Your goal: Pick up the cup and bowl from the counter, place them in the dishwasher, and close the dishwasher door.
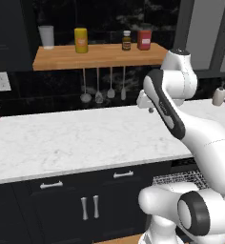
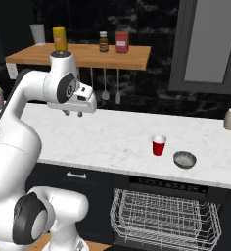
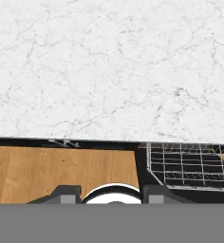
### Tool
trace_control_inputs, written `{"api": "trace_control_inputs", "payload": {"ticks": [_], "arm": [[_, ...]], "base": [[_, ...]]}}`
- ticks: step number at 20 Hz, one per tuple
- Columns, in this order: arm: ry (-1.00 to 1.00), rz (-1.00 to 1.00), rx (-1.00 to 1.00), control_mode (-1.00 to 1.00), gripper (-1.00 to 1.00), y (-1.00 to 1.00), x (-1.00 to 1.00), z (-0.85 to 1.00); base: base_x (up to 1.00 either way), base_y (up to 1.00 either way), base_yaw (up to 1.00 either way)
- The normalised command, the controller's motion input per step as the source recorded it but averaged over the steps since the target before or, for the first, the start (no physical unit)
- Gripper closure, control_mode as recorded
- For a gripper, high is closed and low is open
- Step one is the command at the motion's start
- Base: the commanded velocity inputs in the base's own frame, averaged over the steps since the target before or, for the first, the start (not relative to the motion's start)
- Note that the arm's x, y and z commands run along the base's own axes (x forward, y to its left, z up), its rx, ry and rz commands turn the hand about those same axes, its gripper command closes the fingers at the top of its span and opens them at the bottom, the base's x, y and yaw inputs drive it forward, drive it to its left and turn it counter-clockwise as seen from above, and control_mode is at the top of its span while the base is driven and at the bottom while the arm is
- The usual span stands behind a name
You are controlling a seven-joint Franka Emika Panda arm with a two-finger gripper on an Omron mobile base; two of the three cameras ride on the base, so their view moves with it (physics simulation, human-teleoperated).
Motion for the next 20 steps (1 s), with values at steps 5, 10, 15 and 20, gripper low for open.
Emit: {"api": "trace_control_inputs", "payload": {"ticks": [5, 10, 15, 20], "arm": [[0.0, 0.0, 0.0, 1.0, -1.0, 0.0, 0.0, 0.0], [0.0, 0.0, 0.0, 1.0, -1.0, 0.0, 0.0, 0.0], [0.0, 0.0, 0.0, 1.0, -1.0, 0.0, 0.0, 0.0], [0.0, 0.0, 0.0, 1.0, -1.0, 0.0, 0.0, 0.0]], "base": [[-0.01, 0.0, -0.01], [-0.09, 0.02, -0.32], [-0.22, 0.11, -0.52], [-0.32, 0.37, -0.52]]}}
